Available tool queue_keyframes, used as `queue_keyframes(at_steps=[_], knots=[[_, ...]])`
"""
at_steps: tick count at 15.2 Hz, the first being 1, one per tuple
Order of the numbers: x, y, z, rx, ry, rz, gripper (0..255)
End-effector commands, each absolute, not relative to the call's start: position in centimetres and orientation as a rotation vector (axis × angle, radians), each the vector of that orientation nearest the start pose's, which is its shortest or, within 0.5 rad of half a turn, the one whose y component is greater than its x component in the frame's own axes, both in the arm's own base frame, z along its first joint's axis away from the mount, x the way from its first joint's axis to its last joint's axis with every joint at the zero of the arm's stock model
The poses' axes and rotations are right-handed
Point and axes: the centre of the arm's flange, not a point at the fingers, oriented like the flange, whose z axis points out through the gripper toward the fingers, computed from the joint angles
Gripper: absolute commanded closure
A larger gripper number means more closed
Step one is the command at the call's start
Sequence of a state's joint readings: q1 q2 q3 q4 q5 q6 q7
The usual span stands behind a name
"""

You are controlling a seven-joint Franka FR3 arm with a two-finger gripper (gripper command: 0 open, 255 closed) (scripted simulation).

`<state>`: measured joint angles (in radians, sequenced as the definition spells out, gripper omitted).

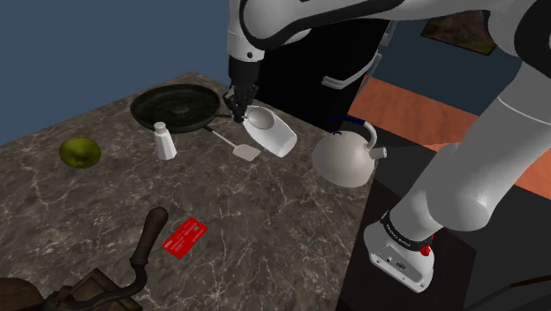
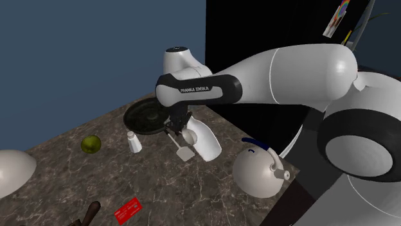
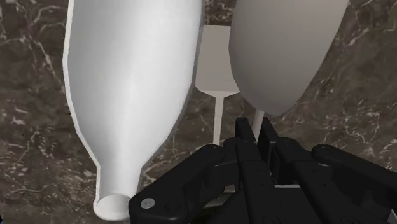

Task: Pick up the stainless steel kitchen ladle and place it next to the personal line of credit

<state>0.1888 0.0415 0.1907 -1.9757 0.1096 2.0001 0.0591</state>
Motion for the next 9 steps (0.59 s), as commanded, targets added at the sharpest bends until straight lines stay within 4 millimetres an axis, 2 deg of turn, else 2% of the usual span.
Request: queue_keyframes(at_steps=[1, 9], knots=[[49.8, 22.7, 44.8, -3.013, -0.414, 0.060, 255], [41.1, 28.6, 44.9, -3.013, -0.414, 0.060, 255]])
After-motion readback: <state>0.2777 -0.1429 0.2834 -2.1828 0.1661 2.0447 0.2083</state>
